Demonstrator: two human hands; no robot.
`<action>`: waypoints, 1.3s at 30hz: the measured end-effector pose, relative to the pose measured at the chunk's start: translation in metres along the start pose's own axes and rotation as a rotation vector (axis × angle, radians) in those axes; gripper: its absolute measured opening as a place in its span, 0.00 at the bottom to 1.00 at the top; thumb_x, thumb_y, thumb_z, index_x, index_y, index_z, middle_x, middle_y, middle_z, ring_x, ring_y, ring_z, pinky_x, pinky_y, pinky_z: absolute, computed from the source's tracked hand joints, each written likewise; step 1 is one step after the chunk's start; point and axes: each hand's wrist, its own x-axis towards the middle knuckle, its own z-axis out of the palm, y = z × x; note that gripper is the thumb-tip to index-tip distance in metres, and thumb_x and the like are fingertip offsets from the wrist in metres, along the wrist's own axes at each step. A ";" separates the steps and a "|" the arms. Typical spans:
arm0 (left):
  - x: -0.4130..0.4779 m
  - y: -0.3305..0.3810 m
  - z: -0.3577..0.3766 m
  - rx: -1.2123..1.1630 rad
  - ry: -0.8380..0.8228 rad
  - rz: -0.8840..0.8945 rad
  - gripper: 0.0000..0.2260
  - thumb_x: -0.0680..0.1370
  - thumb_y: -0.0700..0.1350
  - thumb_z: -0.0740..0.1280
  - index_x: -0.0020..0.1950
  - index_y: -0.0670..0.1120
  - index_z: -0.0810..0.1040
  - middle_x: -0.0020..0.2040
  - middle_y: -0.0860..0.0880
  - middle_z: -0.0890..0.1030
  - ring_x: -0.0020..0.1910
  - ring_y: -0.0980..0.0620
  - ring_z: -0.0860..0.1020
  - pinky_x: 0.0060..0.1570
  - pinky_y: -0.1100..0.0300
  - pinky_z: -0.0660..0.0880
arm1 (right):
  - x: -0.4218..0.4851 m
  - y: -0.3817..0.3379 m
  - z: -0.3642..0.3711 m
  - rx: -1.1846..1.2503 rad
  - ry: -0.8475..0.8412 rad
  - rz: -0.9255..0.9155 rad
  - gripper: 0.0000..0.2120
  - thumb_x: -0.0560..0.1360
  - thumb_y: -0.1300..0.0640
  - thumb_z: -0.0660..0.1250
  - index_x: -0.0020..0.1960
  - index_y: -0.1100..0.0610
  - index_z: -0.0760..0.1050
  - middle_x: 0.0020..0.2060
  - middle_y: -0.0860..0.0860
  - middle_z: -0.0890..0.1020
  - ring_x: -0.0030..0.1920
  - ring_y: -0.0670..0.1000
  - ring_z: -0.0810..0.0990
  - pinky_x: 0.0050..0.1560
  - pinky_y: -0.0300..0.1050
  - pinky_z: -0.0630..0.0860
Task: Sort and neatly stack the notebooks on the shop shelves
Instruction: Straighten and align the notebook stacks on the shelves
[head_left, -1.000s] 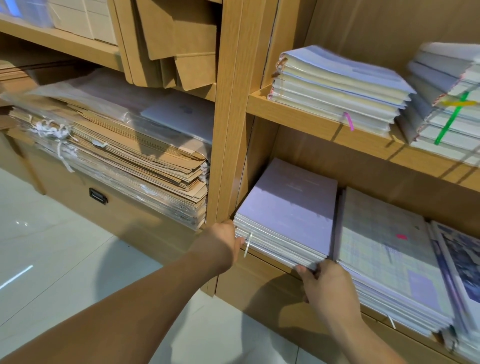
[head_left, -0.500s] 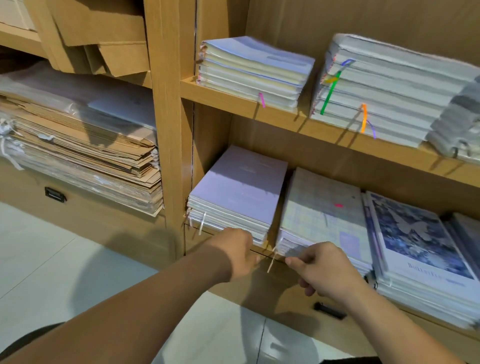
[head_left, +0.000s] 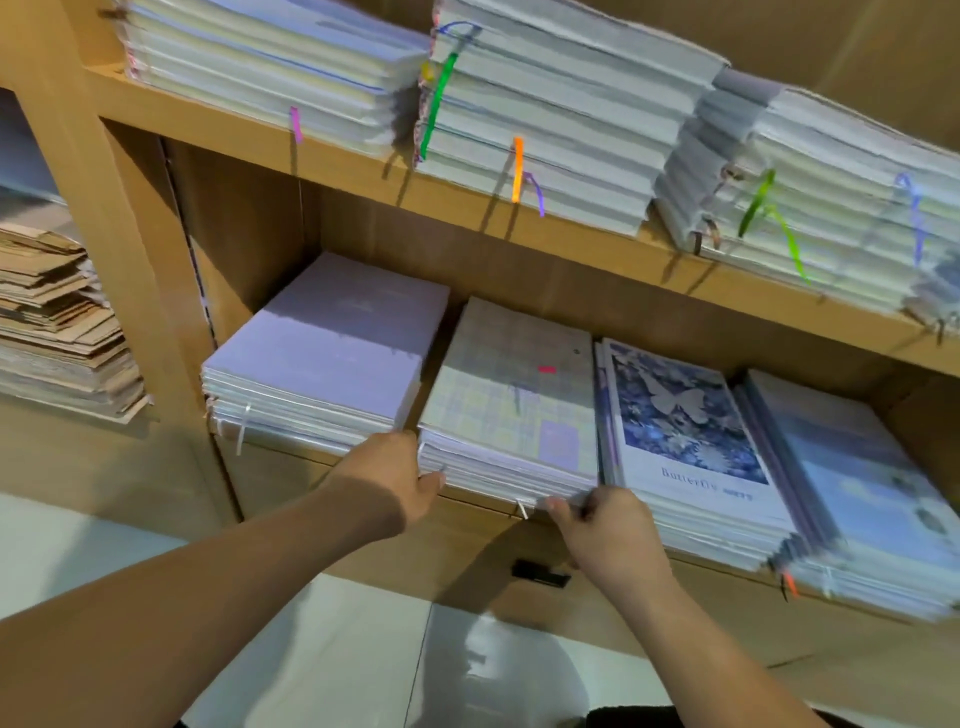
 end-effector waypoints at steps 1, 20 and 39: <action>0.001 -0.002 0.002 -0.015 -0.003 0.004 0.15 0.81 0.58 0.65 0.63 0.51 0.76 0.49 0.51 0.81 0.46 0.52 0.79 0.44 0.59 0.75 | 0.001 0.000 0.001 -0.032 -0.003 -0.007 0.21 0.76 0.39 0.71 0.36 0.55 0.79 0.28 0.51 0.81 0.32 0.53 0.82 0.39 0.49 0.81; -0.013 -0.014 0.013 -0.209 0.026 0.001 0.15 0.77 0.58 0.71 0.43 0.53 0.69 0.38 0.52 0.77 0.37 0.55 0.76 0.36 0.61 0.71 | 0.000 0.009 0.019 0.136 0.020 -0.027 0.13 0.77 0.58 0.72 0.36 0.62 0.79 0.25 0.52 0.83 0.26 0.49 0.83 0.37 0.50 0.83; -0.018 -0.020 -0.009 -0.097 0.297 0.208 0.15 0.81 0.56 0.66 0.38 0.51 0.71 0.27 0.52 0.70 0.29 0.54 0.71 0.29 0.63 0.62 | 0.004 -0.006 -0.019 -0.025 0.023 -0.162 0.25 0.71 0.38 0.76 0.36 0.55 0.68 0.27 0.50 0.75 0.31 0.51 0.77 0.31 0.47 0.69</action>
